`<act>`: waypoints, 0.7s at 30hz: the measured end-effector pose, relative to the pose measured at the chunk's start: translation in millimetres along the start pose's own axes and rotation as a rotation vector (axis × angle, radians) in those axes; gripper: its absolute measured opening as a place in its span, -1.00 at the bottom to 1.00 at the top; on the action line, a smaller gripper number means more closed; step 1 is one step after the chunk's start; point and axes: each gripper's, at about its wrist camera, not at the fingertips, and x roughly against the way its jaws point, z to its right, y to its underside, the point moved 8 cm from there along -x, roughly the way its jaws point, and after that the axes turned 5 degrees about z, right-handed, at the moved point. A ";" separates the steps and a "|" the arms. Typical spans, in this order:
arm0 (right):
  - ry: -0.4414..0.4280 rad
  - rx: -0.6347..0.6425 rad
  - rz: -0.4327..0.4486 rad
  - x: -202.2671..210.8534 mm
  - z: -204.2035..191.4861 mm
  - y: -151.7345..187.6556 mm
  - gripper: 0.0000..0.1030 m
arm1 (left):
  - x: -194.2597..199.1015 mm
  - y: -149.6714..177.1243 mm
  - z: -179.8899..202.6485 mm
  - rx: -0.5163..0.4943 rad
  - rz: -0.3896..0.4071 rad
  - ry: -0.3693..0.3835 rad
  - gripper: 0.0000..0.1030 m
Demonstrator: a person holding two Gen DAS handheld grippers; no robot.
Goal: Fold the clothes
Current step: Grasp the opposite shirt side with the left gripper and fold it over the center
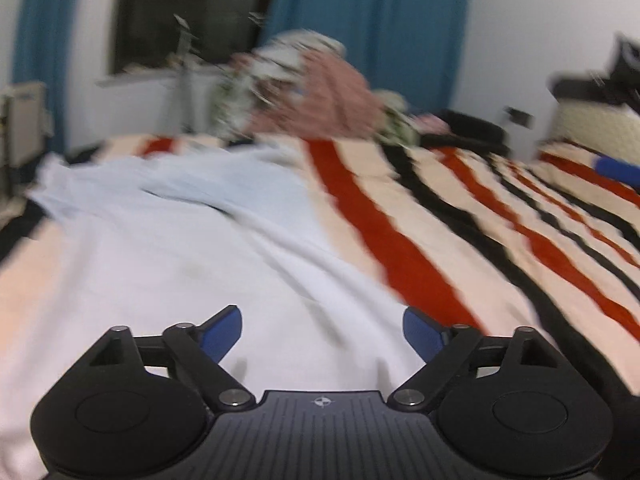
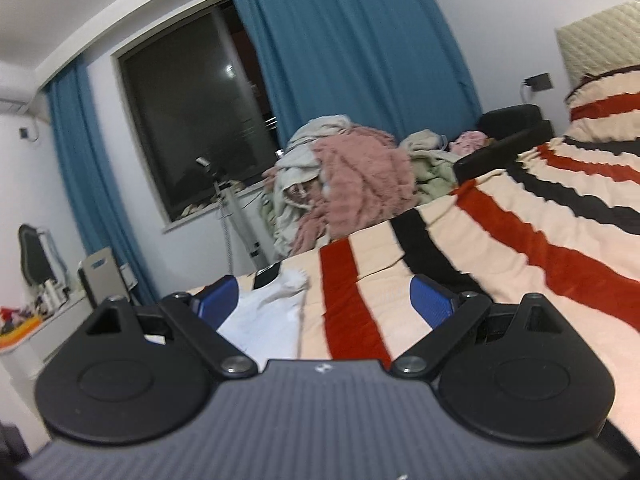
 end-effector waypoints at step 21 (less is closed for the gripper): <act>0.037 -0.005 0.048 -4.2 28.3 -0.2 0.83 | -64.1 60.3 120.2 -0.017 -0.070 0.374 -0.90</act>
